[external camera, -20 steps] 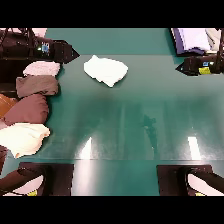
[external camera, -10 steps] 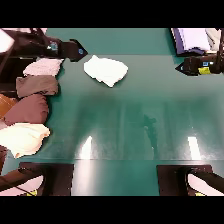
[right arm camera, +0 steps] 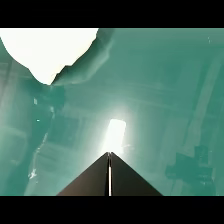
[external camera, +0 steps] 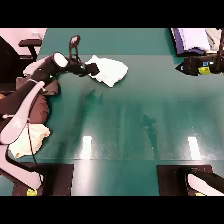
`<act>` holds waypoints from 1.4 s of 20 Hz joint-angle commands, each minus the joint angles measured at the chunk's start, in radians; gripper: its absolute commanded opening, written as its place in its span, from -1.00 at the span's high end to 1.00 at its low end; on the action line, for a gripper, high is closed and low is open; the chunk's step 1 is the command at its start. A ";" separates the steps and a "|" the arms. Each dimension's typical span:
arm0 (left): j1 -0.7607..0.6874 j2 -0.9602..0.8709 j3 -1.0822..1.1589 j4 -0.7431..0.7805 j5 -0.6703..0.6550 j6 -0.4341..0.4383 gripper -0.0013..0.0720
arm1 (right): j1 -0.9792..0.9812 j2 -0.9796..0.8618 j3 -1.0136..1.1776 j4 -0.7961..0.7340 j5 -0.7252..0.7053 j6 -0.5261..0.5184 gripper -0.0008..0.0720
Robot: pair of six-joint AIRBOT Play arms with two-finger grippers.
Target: Fold the shirts.
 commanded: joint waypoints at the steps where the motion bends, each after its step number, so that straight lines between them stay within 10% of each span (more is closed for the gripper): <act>1: 0.000 -0.100 0.009 -0.100 0.132 0.000 -0.63 | 0.000 0.000 0.000 0.000 0.007 0.000 0.94; 8: 0.000 -0.117 0.011 -0.160 0.245 0.007 -0.61 | 0.000 0.000 0.000 0.000 0.005 0.000 0.94; 11: 0.000 -0.117 0.011 -0.164 0.269 0.007 0.50 | 0.000 0.000 0.000 0.000 0.006 0.000 0.94; 13: 0.000 -0.116 0.016 -0.182 0.280 0.007 0.90 | 0.000 0.000 0.000 0.000 0.006 0.000 0.94; 28: -0.002 0.505 0.342 -0.153 -0.169 0.359 0.90 | -0.053 0.228 0.069 -0.011 -0.057 0.000 0.94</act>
